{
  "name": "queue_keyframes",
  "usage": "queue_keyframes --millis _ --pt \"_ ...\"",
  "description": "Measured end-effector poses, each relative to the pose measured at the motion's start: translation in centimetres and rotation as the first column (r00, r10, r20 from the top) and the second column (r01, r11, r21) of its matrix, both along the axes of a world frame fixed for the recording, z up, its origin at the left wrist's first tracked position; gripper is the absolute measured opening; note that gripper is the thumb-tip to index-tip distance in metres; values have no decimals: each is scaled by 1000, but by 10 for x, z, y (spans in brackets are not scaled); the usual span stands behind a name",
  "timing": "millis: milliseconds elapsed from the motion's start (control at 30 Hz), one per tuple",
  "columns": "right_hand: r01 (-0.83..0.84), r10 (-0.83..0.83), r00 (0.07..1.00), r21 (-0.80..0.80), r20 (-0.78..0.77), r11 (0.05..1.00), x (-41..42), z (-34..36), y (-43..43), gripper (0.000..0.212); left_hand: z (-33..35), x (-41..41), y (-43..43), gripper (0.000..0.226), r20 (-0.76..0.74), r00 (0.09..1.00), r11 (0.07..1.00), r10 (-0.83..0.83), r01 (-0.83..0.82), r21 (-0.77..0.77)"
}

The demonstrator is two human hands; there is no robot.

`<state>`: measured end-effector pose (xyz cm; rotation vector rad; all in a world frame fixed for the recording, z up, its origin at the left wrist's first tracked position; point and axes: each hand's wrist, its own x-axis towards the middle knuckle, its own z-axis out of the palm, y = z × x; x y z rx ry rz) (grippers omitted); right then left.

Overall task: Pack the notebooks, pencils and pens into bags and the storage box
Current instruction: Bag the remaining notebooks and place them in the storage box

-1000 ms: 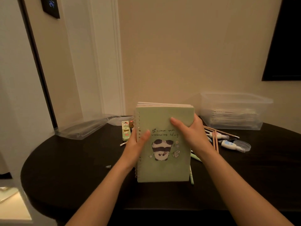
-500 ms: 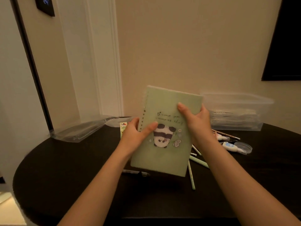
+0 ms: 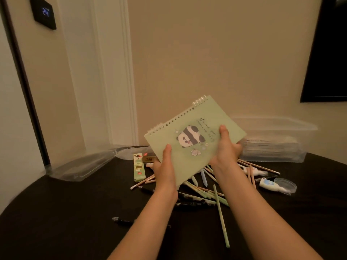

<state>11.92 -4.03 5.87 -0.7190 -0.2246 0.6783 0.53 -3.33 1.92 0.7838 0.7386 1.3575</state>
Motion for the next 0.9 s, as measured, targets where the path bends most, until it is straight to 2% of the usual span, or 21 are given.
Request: queue_keyframes --millis 133,233,300,367,433,533,667,733,833,900 --pt "3 -4 997 -9 -74 1000 4 -13 12 40 -3 9 15 20 -127 981 984 146 -130 122" --pt "-10 7 996 -30 -94 1000 9 -18 18 42 -6 8 30 13 -192 973 980 128 -94 177" --pt "-28 23 994 -48 -108 998 11 -22 22 43 -7 5 42 17 -233 966 977 109 -61 203" --pt "-82 76 991 -51 -106 995 13 -26 24 43 -10 2 54 28 -267 958 976 104 -46 213" --pt "-204 202 976 -8 -84 979 18 -32 21 43 -13 -5 62 30 -272 957 979 100 -46 201" --pt "-422 421 906 7 50 907 37 -46 14 40 -16 -21 73 29 -274 959 984 69 -21 175" --pt "-652 672 695 -170 255 739 59 -50 5 59 -18 -47 81 21 -331 943 979 21 49 200" --pt "-670 727 634 -281 264 687 63 -47 5 53 -19 -55 81 22 -383 923 971 -22 111 211" --pt "-698 768 611 -325 192 638 66 -45 2 45 -21 -57 81 26 -452 891 962 -53 166 215" --pt "-690 769 608 -348 197 635 69 -46 0 43 -23 -55 82 28 -471 880 965 -58 171 200"
